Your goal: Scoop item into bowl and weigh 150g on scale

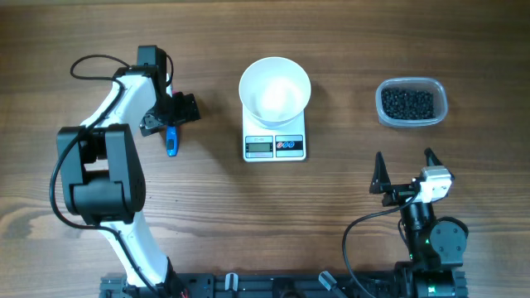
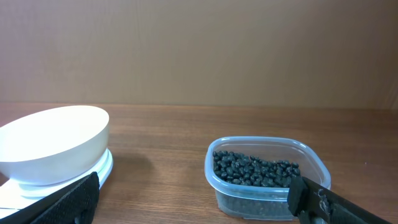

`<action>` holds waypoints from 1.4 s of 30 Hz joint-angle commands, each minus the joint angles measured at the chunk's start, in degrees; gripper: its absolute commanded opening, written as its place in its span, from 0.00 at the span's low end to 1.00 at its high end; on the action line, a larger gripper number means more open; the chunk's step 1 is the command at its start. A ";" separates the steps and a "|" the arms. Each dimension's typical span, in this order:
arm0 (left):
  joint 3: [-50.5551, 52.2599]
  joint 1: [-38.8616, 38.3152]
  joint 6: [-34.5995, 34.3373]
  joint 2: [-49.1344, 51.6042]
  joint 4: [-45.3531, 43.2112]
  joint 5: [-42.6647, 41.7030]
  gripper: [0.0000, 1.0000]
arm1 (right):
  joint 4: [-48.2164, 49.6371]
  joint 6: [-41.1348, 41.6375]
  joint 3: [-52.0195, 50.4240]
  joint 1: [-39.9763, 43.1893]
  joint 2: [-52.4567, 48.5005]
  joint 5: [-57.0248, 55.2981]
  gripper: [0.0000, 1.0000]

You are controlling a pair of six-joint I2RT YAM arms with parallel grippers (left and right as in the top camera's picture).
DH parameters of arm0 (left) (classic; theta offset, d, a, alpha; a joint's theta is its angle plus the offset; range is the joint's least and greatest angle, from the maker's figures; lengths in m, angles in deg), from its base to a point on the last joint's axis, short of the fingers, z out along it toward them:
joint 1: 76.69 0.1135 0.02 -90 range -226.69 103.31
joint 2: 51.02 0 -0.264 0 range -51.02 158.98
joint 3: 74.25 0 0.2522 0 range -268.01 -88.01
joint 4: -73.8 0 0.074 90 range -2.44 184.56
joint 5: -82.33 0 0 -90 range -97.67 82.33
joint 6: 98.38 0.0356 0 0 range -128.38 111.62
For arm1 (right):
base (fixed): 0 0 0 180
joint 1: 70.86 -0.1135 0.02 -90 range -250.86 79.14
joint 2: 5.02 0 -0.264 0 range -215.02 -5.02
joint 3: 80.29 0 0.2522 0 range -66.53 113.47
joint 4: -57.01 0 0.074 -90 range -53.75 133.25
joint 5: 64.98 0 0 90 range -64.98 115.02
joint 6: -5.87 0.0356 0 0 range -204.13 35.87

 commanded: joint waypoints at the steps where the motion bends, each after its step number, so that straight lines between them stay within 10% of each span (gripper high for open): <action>1: 0.46 -0.26 -0.31 0.85 0.31 0.35 1.00 | 0.09 -0.61 0.00 -0.22 0.33 0.31 1.00; 17: 0.46 -0.24 -0.33 0.85 0.31 0.35 0.99 | 0.09 -0.57 0.00 -0.22 0.33 0.31 1.00; 25: 0.46 -0.26 -0.35 0.85 -0.83 0.35 0.79 | 0.09 -0.59 0.00 -0.22 0.33 0.28 1.00; 33: 0.46 -0.26 -0.37 0.85 -2.21 0.35 0.35 | 0.09 -0.59 0.00 -0.22 0.33 0.31 1.00; 42: 0.46 -0.26 -0.37 0.85 -2.89 0.35 0.17 | 0.09 -0.59 0.00 -0.22 0.33 0.28 1.00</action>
